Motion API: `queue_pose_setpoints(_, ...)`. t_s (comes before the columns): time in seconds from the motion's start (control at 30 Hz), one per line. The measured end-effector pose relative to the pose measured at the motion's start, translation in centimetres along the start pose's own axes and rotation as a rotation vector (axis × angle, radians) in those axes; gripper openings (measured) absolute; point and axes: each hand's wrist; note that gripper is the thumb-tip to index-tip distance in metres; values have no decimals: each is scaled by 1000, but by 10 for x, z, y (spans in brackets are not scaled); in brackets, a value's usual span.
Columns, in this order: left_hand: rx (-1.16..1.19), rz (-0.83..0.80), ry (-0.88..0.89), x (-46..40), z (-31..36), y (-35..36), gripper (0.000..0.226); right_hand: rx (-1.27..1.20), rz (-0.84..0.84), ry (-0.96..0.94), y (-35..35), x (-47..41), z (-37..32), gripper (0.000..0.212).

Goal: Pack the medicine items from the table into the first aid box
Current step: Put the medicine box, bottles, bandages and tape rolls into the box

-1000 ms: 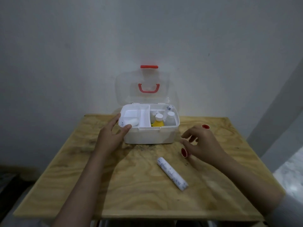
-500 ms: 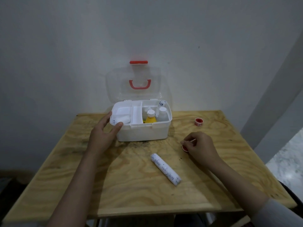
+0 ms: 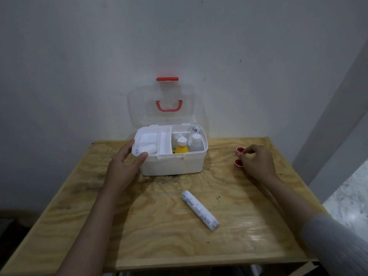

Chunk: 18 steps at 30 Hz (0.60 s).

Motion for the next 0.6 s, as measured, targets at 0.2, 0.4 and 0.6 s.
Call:
queue_pose_setpoints(0.2,8,6,5,0,2,-2,59,-5,-379,-132,-18,-26,1,13)
queue_pose_setpoints(0.4,13,-4,0,1,2,-2,60,103,-516,-243,-14,-35,2,11)
queue_pose_setpoints(0.6,8,-9,1,4,1,0,60,80,-511,-259,-16,-33,8,9)
Point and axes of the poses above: each hand's wrist, its own x-axis away from the middle knuckle, its own y-axis out of the palm, z = x × y, and after that the axes turned 14 degrees about z, right-handed
